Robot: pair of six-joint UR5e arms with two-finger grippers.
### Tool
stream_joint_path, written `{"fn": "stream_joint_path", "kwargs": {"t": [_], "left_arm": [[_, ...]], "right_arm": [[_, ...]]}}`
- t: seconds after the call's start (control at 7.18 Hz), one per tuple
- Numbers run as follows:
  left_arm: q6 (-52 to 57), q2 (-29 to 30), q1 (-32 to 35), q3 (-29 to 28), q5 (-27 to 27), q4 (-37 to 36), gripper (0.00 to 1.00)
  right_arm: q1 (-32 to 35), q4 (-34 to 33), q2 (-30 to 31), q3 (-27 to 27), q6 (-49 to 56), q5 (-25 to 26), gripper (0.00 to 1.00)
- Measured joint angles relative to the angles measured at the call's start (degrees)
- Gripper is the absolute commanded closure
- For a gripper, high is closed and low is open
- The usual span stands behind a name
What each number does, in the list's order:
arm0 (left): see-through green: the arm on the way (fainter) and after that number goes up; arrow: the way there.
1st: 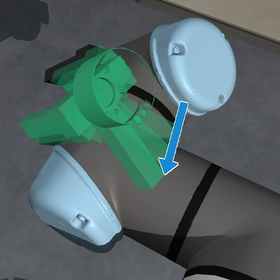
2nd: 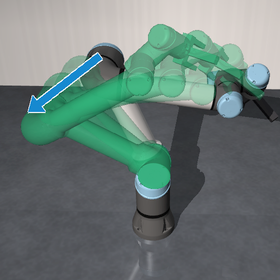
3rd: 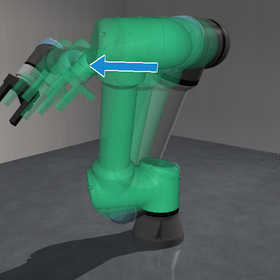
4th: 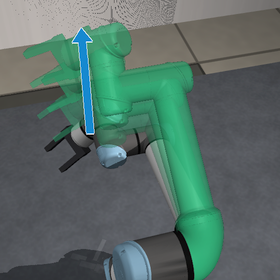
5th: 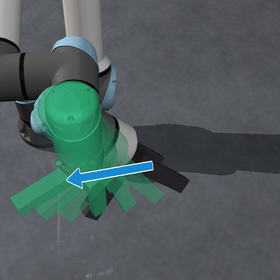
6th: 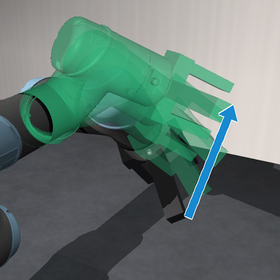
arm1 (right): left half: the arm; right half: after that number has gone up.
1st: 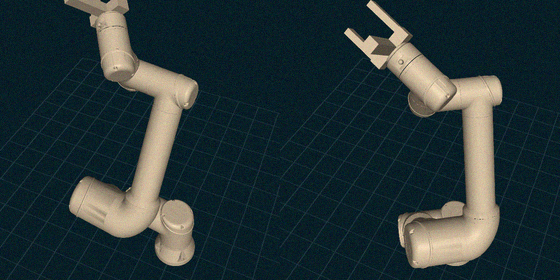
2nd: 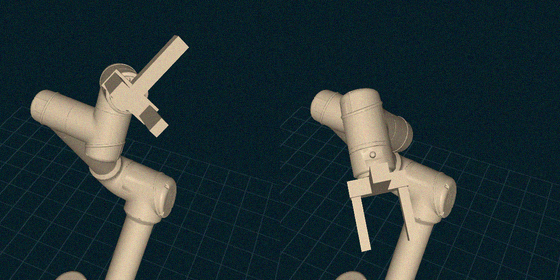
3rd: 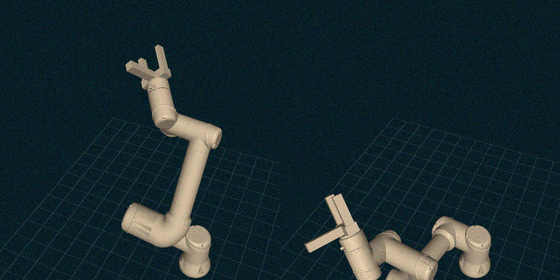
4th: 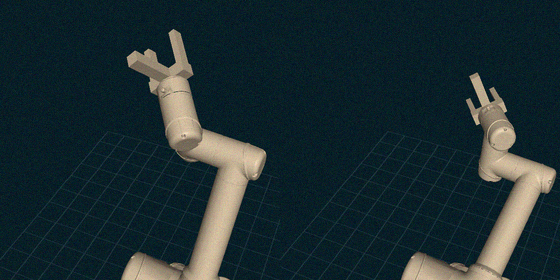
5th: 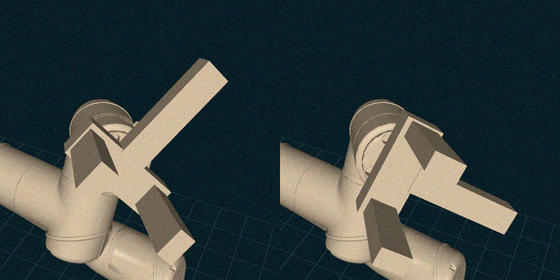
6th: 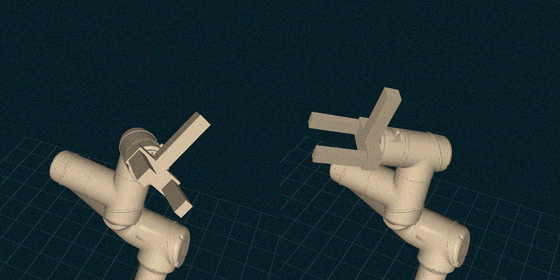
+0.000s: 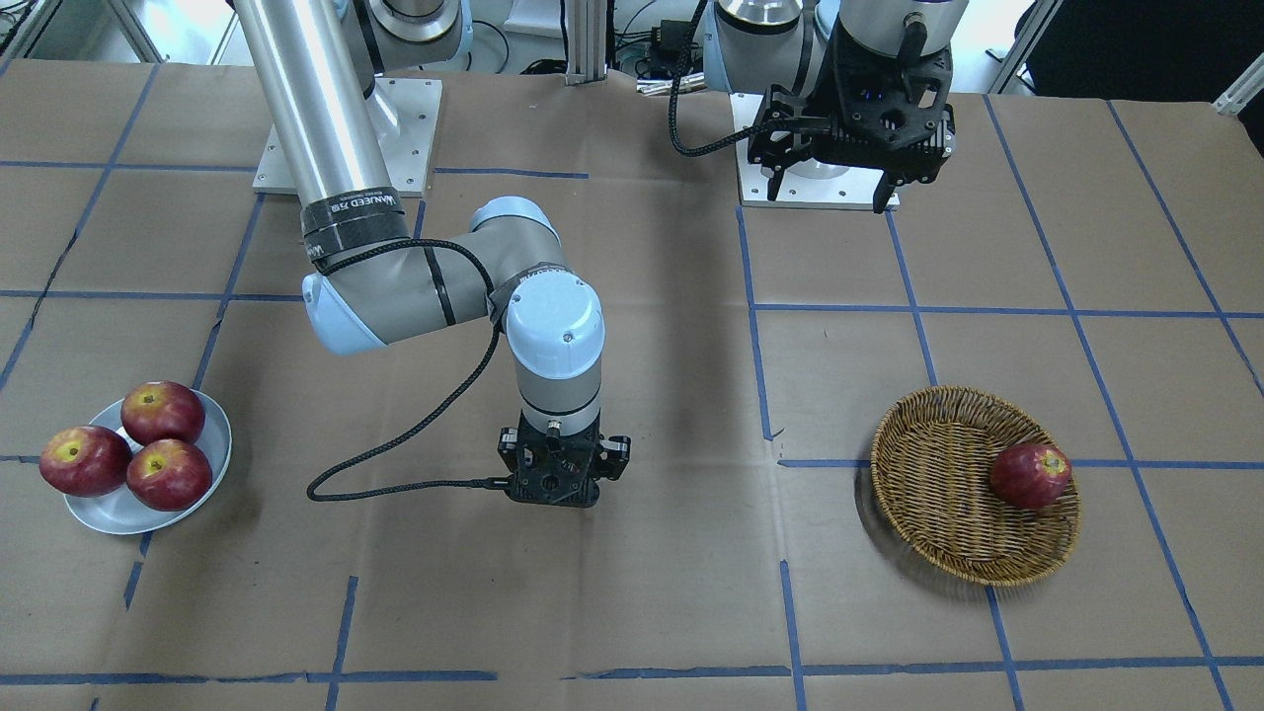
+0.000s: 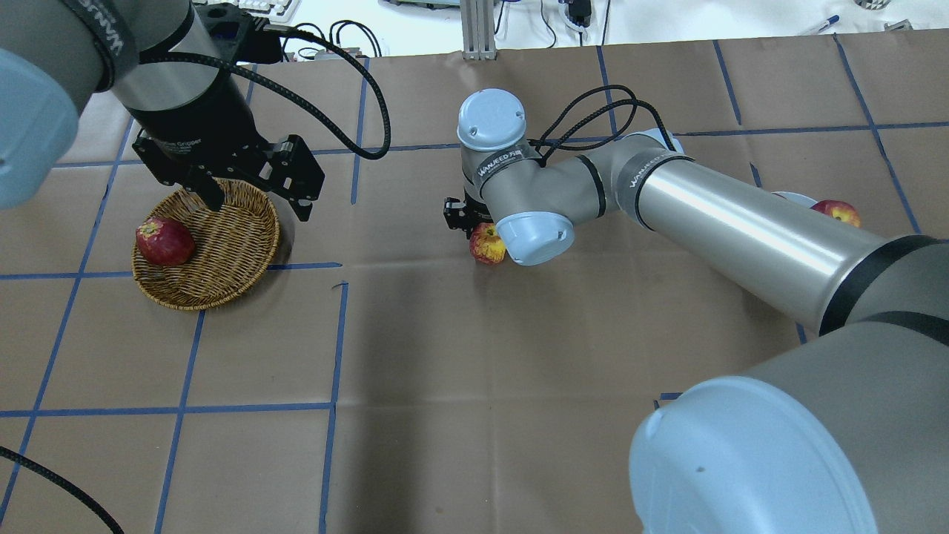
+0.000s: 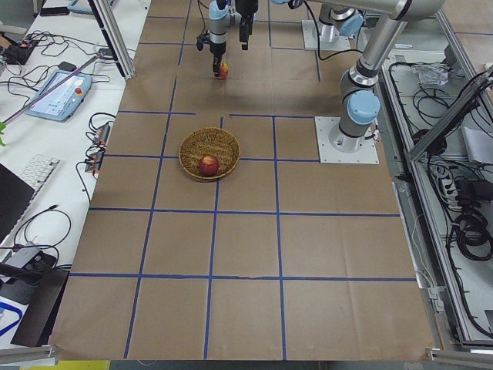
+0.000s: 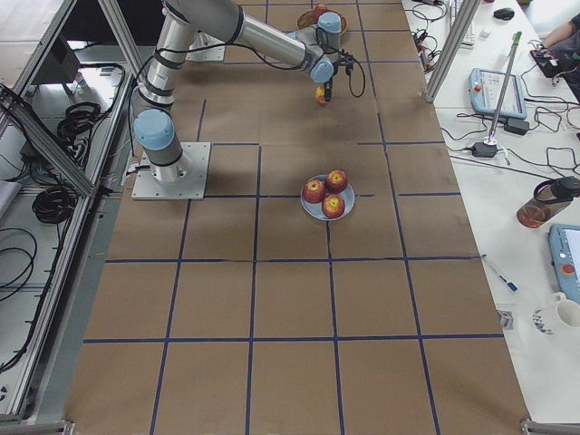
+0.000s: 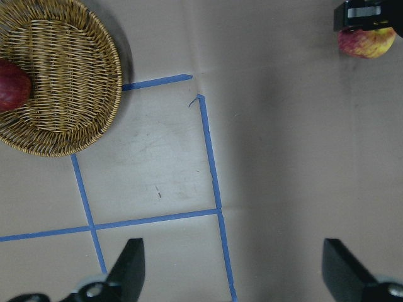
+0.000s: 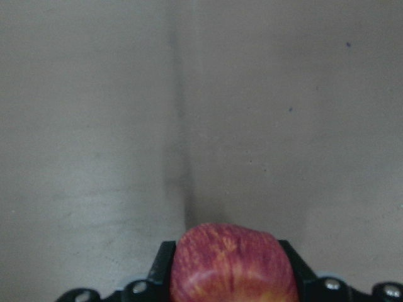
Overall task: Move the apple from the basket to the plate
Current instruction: 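Lift the apple with the right gripper and carry it to the white plate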
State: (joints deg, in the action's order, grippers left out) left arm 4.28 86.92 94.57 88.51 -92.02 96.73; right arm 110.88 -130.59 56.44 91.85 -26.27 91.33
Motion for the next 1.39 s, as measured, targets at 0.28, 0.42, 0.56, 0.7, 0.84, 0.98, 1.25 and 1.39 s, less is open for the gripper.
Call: {"fn": "stream_joint_path", "kwargs": {"t": [0.28, 0.42, 0.56, 0.7, 0.84, 0.98, 1.25, 1.39], "left_arm": [[0.03, 0.0, 0.0, 0.0, -0.02, 0.0, 0.01], [0.05, 0.0, 0.0, 0.0, -0.05, -0.03, 0.01], [0.07, 0.0, -0.03, 0.0, -0.08, -0.04, 0.01], [0.07, -0.01, -0.09, 0.0, -0.09, -0.05, 0.01], [0.1, -0.03, -0.14, 0.0, -0.09, -0.05, 0.01], [0.11, -0.12, -0.16, 0.02, -0.11, -0.03, 0.01], [0.14, -0.3, -0.27, 0.07, -0.16, -0.01, 0.01], [0.16, -0.32, -0.31, 0.08, -0.15, 0.0, 0.01]], "right_arm": [[-0.62, 0.65, 1.16, -0.5, 0.22, 0.24, 0.5], [-1.77, 2.63, 3.09, -1.05, 0.83, 0.23, 0.5], [-3.97, 6.39, 6.03, -1.64, 3.2, 0.2, 0.5], [-7.41, 10.6, 9.26, -1.86, 7.83, 0.18, 0.5], [-12.13, 14.69, 12.5, -1.77, 14.51, 0.19, 0.5], [-17.5, 18.1, 15.13, -1.69, 22.46, 0.23, 0.5], [-28.75, 21.6, 18.06, -1.55, 39.47, 0.26, 0.5], [-33.98, 22.06, 18.53, -1.23, 47.31, 0.13, 0.5]]}}
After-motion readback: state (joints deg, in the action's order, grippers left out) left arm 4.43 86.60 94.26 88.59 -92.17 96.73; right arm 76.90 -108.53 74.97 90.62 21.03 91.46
